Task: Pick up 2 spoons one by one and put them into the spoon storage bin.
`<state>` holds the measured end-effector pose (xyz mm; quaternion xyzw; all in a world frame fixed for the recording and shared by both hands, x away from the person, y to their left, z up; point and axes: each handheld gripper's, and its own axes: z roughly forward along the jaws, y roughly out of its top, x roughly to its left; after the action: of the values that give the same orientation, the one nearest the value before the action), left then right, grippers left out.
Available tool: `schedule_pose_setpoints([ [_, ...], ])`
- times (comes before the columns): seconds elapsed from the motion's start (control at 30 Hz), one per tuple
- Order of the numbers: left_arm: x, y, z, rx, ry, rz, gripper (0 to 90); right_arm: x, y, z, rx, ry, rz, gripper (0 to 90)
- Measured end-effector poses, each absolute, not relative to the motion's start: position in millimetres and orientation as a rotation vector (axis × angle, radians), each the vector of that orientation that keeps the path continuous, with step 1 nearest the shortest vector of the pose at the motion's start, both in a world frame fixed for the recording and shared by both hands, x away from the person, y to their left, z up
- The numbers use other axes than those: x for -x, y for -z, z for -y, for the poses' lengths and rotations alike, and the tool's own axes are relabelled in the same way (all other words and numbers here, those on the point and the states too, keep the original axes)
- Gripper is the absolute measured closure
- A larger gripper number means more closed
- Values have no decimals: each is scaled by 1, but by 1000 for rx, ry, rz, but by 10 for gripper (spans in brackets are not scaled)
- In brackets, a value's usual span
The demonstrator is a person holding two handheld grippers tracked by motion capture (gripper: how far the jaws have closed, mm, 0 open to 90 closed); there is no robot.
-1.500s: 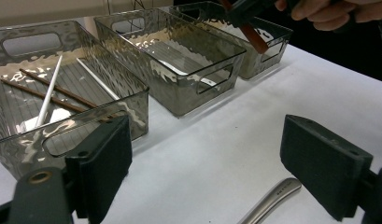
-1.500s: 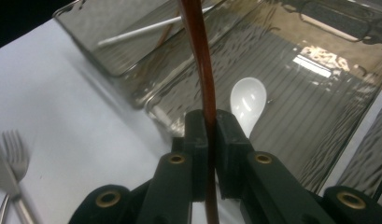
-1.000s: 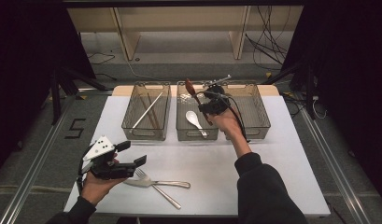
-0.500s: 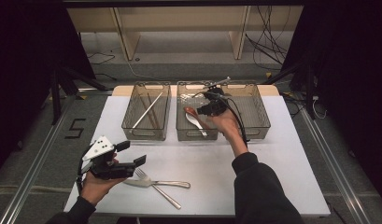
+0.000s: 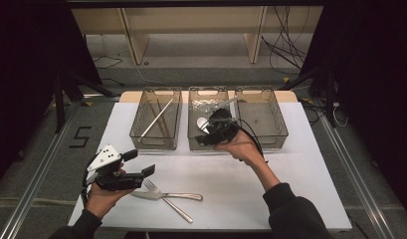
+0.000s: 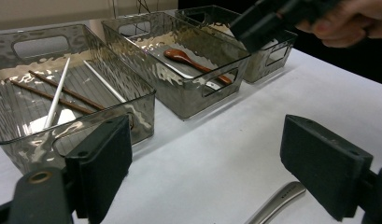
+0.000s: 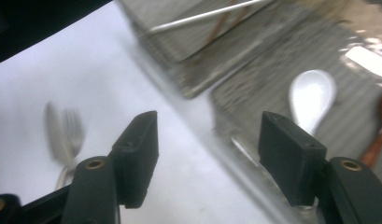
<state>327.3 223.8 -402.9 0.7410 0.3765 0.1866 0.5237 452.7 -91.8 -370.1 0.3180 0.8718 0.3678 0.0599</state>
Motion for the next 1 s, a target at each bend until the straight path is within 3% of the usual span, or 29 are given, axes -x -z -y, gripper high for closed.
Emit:
schedule_pose_setpoints([
  [0.37, -327, 402, -224, -1763, -450, -903, 164, -413, 389, 87, -846, -1108, -2728, 364],
  [1.0, -326, 402, -225, -1757, -454, -901, 159, -396, 413, 54, -714, -993, -2842, 336],
])
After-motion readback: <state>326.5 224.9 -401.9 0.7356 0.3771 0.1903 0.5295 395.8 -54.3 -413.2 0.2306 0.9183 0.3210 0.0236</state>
